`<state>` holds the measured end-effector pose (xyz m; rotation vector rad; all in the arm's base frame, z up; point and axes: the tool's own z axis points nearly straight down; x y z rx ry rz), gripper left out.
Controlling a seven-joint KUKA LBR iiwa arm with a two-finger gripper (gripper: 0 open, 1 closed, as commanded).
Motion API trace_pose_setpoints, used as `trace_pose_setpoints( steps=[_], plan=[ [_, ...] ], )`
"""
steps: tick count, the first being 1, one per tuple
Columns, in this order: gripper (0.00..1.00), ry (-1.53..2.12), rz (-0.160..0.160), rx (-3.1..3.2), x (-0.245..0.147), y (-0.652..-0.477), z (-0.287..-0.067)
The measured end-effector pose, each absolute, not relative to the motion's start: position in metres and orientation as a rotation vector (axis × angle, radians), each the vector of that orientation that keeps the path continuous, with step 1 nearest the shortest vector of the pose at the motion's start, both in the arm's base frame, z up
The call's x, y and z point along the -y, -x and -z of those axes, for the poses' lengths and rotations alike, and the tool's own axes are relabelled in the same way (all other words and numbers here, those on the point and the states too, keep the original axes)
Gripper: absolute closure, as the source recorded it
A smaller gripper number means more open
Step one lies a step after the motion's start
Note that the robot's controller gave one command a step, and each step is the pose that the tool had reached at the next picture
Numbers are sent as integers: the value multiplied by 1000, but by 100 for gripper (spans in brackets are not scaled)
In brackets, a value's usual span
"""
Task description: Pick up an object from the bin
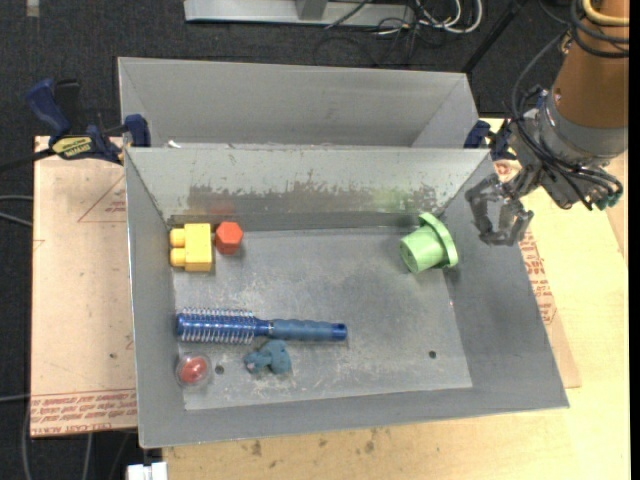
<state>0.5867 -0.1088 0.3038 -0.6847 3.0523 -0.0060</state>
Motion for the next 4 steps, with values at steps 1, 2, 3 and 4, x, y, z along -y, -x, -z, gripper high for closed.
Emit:
trace_pose_setpoints(
  steps=[1, 2, 3, 4],
  plan=[
    [0, 684, -1, -3062, 109, -585, -299],
    [0, 628, -8, -3085, 102, -557, -169],
    [0, 592, -2, -3068, 124, -658, -87],
    [100, 596, -2, -3080, 125, -654, -87]
  ],
)
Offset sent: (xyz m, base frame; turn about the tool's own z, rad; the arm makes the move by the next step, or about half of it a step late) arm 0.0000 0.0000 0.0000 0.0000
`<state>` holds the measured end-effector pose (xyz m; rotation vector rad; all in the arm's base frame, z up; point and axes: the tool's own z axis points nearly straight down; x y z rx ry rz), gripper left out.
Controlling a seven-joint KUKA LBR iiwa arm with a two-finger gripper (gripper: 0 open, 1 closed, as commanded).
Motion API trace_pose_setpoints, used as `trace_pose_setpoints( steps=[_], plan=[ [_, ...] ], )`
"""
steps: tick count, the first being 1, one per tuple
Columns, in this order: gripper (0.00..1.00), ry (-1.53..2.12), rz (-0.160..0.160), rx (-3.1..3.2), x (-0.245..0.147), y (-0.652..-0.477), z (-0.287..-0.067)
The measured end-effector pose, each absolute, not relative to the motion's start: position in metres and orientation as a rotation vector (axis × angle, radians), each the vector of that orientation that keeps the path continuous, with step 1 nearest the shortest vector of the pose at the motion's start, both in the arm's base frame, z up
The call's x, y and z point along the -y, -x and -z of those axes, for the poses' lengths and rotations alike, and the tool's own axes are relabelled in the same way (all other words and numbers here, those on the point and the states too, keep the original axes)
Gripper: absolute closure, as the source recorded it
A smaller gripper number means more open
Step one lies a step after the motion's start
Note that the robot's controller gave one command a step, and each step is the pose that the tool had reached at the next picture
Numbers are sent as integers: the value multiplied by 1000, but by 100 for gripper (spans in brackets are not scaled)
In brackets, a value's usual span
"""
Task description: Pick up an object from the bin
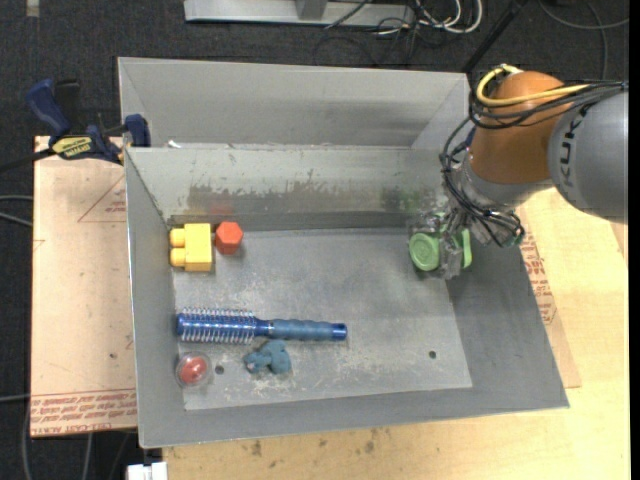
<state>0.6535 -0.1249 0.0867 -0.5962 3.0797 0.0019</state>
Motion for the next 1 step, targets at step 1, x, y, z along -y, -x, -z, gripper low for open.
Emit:
trace_pose_setpoints(
  steps=[1],
  plan=[
    [100, 638, 4, -3065, 103, -615, -221]
  ],
)
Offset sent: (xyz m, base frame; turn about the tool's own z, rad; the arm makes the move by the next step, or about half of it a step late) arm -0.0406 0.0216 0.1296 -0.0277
